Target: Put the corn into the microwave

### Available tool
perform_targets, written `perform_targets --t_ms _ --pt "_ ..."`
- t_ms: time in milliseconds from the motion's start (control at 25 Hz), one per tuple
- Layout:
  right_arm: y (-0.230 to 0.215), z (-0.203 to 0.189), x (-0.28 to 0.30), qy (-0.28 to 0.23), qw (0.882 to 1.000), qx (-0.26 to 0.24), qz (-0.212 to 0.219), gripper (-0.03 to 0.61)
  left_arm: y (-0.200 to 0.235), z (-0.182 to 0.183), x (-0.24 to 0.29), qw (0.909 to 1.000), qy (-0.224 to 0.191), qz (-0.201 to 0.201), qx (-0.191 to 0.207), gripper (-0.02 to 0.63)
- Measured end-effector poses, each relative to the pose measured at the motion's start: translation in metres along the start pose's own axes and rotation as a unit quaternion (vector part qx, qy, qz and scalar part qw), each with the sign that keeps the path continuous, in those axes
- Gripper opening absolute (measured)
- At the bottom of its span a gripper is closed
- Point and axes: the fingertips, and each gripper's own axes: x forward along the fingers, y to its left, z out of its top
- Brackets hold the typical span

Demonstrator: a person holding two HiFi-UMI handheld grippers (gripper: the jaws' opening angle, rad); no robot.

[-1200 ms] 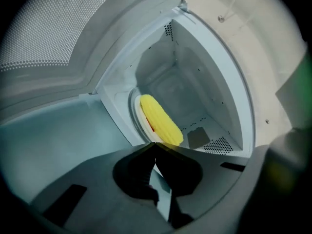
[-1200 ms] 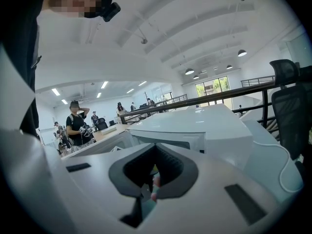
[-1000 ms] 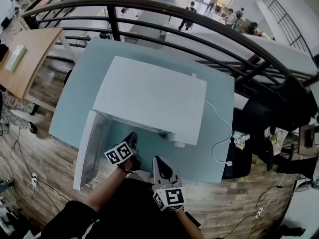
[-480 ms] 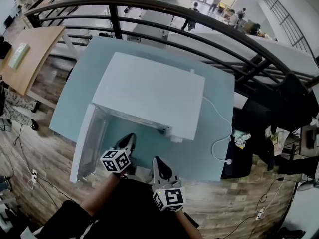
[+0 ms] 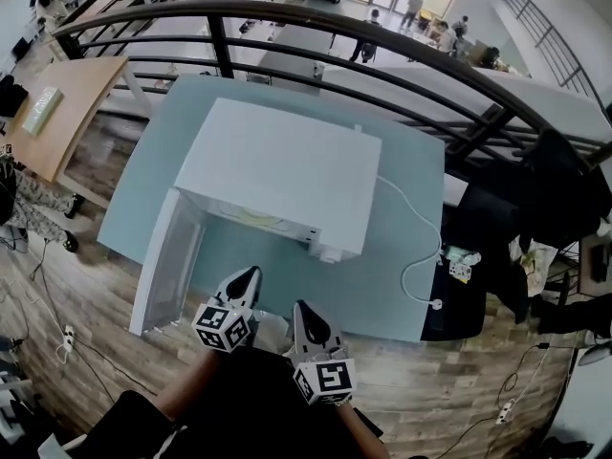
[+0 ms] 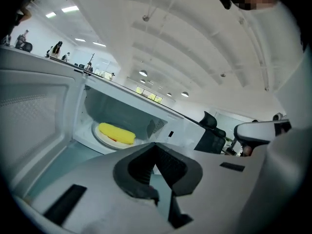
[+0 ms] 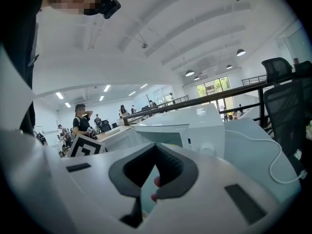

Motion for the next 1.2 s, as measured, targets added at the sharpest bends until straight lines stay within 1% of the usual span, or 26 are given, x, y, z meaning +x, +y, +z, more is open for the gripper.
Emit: perform_targets --t_ms 240,360,560,920,1200 --pt "-0.004 -0.006 -0.033 -0.002 1.0 0.001 0.002 0.008 -0.027 -0.011 -0.027 0.9999 -0.004 0.005 0.013 0.002" --pt "-0.007 -0.01 -0.05 -0.005 1.0 0.001 0.002 0.008 -0.044 -0.015 -0.037 0.9998 -0.008 0.001 0.017 0.002" --pt "-0.013 -0.017 -0.081 -0.013 1.0 0.003 -0.002 0.008 -0.071 -0.027 -0.054 0.9993 -0.014 -0.004 0.035 0.002" --pt "-0.028 -0.031 -0.136 -0.028 0.999 0.017 -0.016 0.008 -0.119 -0.033 -0.097 0.9968 -0.035 0.001 0.072 0.002" --pt "-0.032 -0.032 -0.173 -0.05 0.998 0.021 -0.031 0.008 -0.139 -0.035 -0.139 0.9963 -0.056 0.008 0.064 0.002"
